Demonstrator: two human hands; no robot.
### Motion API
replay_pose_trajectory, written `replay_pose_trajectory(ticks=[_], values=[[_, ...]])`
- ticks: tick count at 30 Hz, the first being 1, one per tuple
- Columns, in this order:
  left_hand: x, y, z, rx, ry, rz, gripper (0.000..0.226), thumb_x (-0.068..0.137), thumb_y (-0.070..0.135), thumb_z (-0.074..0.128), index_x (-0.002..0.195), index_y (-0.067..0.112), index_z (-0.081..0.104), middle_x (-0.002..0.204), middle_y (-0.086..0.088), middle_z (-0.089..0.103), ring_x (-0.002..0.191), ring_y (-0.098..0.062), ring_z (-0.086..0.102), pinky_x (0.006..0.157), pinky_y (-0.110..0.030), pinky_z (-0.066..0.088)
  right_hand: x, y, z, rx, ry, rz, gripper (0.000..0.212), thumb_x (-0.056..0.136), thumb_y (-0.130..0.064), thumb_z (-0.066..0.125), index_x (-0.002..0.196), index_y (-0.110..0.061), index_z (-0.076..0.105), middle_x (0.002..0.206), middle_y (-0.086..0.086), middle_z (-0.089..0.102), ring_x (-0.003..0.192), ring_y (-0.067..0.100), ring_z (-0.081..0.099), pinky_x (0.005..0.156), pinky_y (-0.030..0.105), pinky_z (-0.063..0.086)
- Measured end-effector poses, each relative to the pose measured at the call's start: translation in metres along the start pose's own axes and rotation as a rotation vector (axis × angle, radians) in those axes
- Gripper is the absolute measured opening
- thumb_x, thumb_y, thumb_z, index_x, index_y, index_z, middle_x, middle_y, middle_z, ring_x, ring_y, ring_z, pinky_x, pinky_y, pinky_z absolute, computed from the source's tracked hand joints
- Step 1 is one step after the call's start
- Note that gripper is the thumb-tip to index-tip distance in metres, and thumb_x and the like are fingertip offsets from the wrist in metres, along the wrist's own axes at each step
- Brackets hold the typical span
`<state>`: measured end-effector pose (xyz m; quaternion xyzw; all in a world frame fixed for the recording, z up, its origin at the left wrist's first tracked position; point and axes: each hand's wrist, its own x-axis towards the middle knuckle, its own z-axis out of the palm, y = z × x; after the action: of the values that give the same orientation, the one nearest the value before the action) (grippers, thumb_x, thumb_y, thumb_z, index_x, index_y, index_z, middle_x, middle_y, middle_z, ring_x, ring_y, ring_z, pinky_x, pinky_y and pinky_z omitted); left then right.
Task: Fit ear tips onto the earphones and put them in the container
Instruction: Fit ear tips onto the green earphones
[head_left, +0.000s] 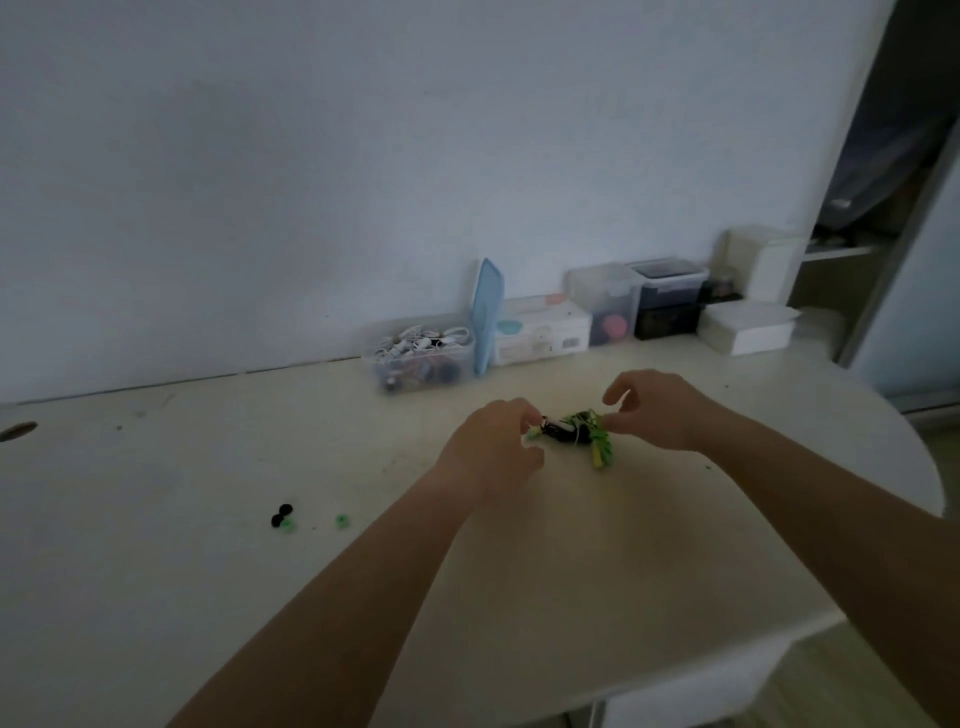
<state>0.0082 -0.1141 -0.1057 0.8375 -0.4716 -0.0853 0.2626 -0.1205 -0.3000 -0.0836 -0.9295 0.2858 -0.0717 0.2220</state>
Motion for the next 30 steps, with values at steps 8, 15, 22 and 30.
replay_pose_trajectory(ticks=[8,15,22,30], values=[[0.014,0.008,0.025,0.100,-0.044,-0.027,0.073,0.084,0.032,0.065,0.149,0.033,0.032,0.139,-0.002,0.043,0.129,-0.026,0.041,0.106,-0.041,0.041,0.007,-0.001,0.030,0.136,0.007,-0.003,0.032,0.082,-0.028,0.074,0.111,-0.022,0.061,0.099,-0.001,0.061,0.083,0.012,0.057,0.062,0.022,0.041],[0.019,0.005,0.021,-0.001,0.071,-0.093,0.039,0.084,0.034,0.067,0.121,0.025,0.060,0.114,0.001,0.055,0.107,-0.019,0.053,0.095,-0.035,0.047,0.013,-0.017,0.004,0.480,0.208,-0.080,0.027,0.083,-0.012,0.067,0.107,-0.022,0.063,0.096,0.001,0.065,0.083,0.016,0.064,0.073,0.030,0.055],[0.007,-0.016,-0.003,-0.161,0.199,-0.099,0.019,0.090,0.021,0.060,0.107,0.028,0.065,0.102,0.006,0.062,0.090,-0.013,0.060,0.084,-0.027,0.047,0.004,-0.059,-0.016,0.775,0.186,-0.149,0.026,0.085,-0.007,0.065,0.106,-0.023,0.069,0.099,0.009,0.073,0.085,0.016,0.068,0.075,0.030,0.056],[-0.043,-0.012,-0.055,-0.951,0.229,-0.172,0.033,0.103,0.044,0.042,0.112,0.027,0.068,0.112,0.014,0.067,0.113,-0.010,0.057,0.093,-0.033,0.038,-0.009,-0.134,-0.009,0.870,0.023,-0.255,0.027,0.088,-0.003,0.061,0.102,-0.023,0.071,0.093,0.012,0.068,0.077,0.016,0.062,0.077,0.036,0.051]])
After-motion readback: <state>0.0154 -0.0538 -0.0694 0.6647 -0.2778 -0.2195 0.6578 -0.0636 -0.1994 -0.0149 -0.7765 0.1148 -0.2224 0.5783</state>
